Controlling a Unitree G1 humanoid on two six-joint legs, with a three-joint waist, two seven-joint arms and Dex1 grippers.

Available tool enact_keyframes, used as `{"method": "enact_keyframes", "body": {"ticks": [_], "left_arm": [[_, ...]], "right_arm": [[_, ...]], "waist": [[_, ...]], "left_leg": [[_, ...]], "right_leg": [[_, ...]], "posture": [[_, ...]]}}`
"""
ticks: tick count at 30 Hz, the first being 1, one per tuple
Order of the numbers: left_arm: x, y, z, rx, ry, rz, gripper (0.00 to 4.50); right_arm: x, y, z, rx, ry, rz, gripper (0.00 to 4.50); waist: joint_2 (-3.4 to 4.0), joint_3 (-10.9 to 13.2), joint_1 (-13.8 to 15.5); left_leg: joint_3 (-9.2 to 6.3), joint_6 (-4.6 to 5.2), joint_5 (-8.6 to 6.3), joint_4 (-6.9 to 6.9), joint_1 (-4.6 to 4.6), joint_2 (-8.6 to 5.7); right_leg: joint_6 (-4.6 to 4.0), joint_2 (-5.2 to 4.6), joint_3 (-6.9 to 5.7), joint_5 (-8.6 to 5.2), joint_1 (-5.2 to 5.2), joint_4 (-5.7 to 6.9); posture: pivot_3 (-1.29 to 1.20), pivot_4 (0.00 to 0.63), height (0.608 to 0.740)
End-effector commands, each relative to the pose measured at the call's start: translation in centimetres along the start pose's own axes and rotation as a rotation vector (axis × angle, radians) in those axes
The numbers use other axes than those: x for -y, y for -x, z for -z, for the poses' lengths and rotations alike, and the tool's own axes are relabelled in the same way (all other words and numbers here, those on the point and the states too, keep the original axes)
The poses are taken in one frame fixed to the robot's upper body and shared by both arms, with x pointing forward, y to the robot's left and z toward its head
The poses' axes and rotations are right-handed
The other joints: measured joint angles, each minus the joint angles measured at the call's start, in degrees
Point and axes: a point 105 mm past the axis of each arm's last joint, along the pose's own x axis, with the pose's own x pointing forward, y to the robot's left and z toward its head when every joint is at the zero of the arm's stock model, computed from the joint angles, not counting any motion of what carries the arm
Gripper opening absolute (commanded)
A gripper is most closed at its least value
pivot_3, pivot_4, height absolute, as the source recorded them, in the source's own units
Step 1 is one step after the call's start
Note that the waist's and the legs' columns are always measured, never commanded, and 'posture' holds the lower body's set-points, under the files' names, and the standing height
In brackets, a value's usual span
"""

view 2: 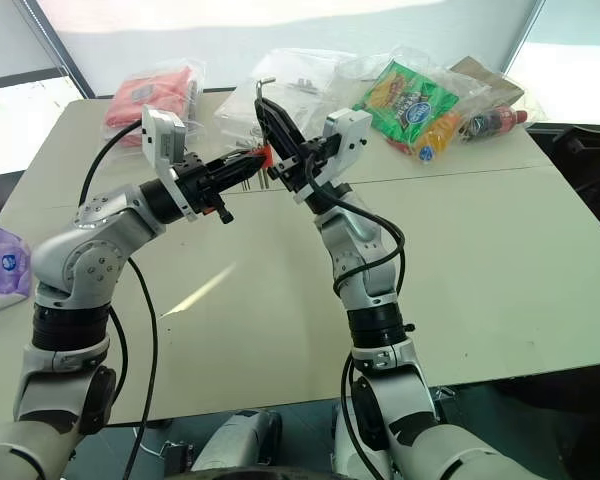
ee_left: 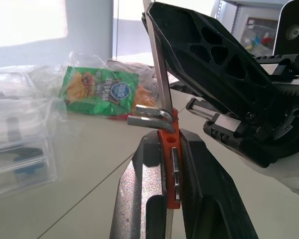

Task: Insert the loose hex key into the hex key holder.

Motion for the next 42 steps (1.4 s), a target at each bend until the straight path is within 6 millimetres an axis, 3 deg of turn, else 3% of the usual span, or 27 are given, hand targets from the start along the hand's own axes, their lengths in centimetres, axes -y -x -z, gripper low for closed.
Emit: {"method": "enact_keyframes", "body": {"ticks": [1, 10, 13, 19, 26, 30, 36, 39, 42], "left_arm": [[0.2, 0.1, -2.1, 0.067, -0.046, 0.009, 0.0], [0.0, 0.1, -2.3, 0.073, -0.044, 0.001, 0.0], [0.0, 0.1, -2.3, 0.074, -0.044, -0.001, 0.0], [-0.2, 0.0, -2.3, 0.075, -0.044, -0.005, 0.0], [-0.2, -0.1, -1.7, 0.066, -0.031, -0.005, 0.0], [0.3, -1.2, -0.5, 0.058, 0.036, 0.014, 0.0], [0.6, -4.8, 2.5, 0.068, 0.295, -0.025, 0.0], [1.9, -6.9, 7.3, -0.028, 0.504, -0.038, 0.0], [3.7, -7.6, 12.1, -0.16, 0.698, -0.048, 0.0]], "right_arm": [[-0.6, -0.3, -1.3, 0.05, 0.031, -0.024, 0.11], [-0.7, 0.0, -1.3, 0.034, 0.078, -0.049, 0.11], [-0.8, 0.3, -1.2, 0.022, 0.082, -0.055, 1.08], [-0.5, 1.7, -1.3, -0.013, 0.121, -0.071, 4.09], [1.1, 7.7, -3.2, -0.184, 0.068, -0.089, 4.09], [3.6, 11.9, -3.7, -0.326, 0.097, -0.008, 4.09], [5.5, 13.8, -4.3, -0.38, 0.156, 0.073, 4.09], [5.6, 13.9, -4.2, -0.379, 0.167, 0.09, 4.09], [5.4, 14.0, -4.1, -0.376, 0.173, 0.102, 4.09]], "waist": [[0.0, 0.0, 0.0], [0.0, 0.0, 0.0], [0.0, 0.0, 0.0], [0.0, 0.0, 0.0], [-0.01, 0.0, 0.8], [0.0, 0.0, 1.7], [-0.03, 0.0, 2.1], [-0.04, 0.0, 2.1], [-0.05, 0.0, 2.0]], "left_leg": [[0.0, 0.0, 0.0, 0.0, 0.0, 0.0], [0.0, 0.0, 0.0, 0.0, 0.0, 0.0], [0.0, 0.0, 0.0, 0.0, 0.0, 0.0], [0.0, 0.0, 0.0, 0.0, 0.0, 0.0], [0.0, 0.01, 0.0, 0.08, -0.03, -0.04], [0.03, 0.02, -0.01, 0.09, 0.0, -0.01], [0.04, 0.03, -0.01, 0.2, 0.02, -0.03], [0.05, 0.04, -0.02, 0.22, 0.02, -0.03], [0.06, 0.05, -0.02, 0.22, 0.02, -0.03]], "right_leg": [[0.0, 0.0, 0.0, 0.0, 0.0, 0.0], [0.0, 0.0, 0.0, 0.0, 0.0, 0.0], [0.0, 0.0, 0.0, 0.0, 0.0, 0.0], [0.0, 0.0, 0.0, 0.0, 0.0, 0.0], [0.0, -0.03, 0.0, 0.0, 0.09, -0.09], [0.0, -0.01, 0.01, 0.0, 0.11, -0.09], [0.01, -0.01, 0.0, 0.0, 0.22, -0.1], [0.01, -0.02, 0.0, 0.0, 0.23, -0.1], [0.01, -0.02, 0.0, 0.01, 0.23, -0.1]], "posture": [[0.0, 0.15, 0.74], [0.0, 0.15, 0.74], [0.0, 0.15, 0.74], [0.0, 0.15, 0.74], [0.0, 0.15, 0.74], [0.0, 0.15, 0.74], [0.0, 0.15, 0.74], [0.0, 0.15, 0.74], [0.0, 0.15, 0.74]]}}
